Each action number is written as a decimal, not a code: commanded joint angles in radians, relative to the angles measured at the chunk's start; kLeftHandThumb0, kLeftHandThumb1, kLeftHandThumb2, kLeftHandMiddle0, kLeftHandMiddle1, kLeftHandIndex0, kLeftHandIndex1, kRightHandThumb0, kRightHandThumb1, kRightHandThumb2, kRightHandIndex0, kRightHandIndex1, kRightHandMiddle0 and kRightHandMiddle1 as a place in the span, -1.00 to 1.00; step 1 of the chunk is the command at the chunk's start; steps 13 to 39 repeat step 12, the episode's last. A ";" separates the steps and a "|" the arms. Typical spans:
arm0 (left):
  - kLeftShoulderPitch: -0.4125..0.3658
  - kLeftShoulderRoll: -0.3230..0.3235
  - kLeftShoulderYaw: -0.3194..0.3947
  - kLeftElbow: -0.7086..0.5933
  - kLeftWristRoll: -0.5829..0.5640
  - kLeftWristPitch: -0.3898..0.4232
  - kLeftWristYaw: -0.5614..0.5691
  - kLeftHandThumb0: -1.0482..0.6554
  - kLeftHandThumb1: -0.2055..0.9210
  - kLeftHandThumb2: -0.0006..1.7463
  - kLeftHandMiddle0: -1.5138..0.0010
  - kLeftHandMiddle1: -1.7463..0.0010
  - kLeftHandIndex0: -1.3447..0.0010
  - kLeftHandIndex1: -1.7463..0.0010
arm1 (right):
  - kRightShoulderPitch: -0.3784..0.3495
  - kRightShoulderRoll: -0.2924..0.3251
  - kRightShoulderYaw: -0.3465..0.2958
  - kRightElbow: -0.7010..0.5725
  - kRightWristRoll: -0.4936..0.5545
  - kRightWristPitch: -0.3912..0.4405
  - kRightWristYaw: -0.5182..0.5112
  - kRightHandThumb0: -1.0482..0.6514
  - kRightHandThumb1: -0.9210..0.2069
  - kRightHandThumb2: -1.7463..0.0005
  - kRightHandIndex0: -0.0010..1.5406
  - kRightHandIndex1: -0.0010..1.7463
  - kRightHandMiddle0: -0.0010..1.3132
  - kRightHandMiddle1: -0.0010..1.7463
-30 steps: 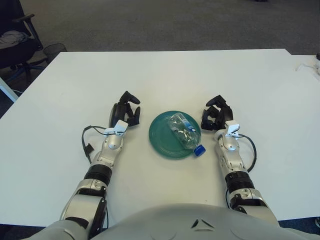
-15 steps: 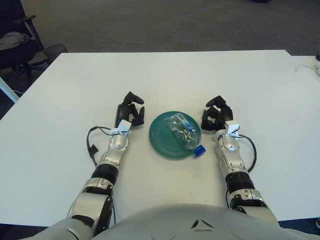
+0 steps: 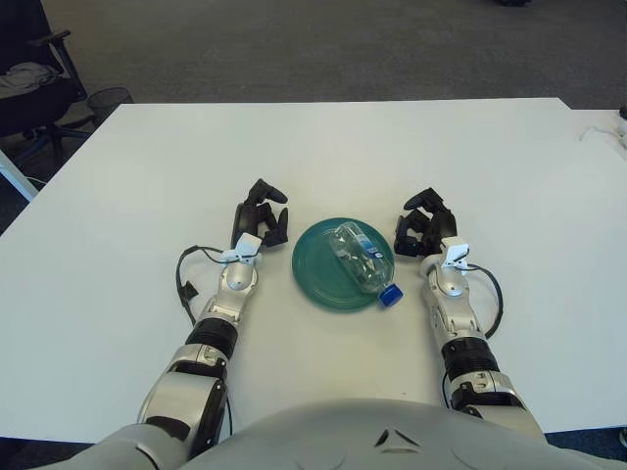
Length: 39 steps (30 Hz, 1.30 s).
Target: Put the bottle into the plate.
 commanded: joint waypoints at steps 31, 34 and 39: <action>0.040 -0.073 0.044 0.057 -0.225 0.059 -0.293 -0.29 0.06 0.40 -0.45 -1.00 0.19 -1.00 | 0.104 -0.007 -0.009 0.067 0.010 0.084 0.006 0.23 0.43 -0.73 0.06 0.83 -0.18 1.00; 0.040 -0.073 0.044 0.057 -0.225 0.059 -0.293 -0.29 0.06 0.40 -0.45 -1.00 0.19 -1.00 | 0.104 -0.007 -0.009 0.067 0.010 0.084 0.006 0.23 0.43 -0.73 0.06 0.83 -0.18 1.00; 0.040 -0.073 0.044 0.057 -0.225 0.059 -0.293 -0.29 0.06 0.40 -0.45 -1.00 0.19 -1.00 | 0.104 -0.007 -0.009 0.067 0.010 0.084 0.006 0.23 0.43 -0.73 0.06 0.83 -0.18 1.00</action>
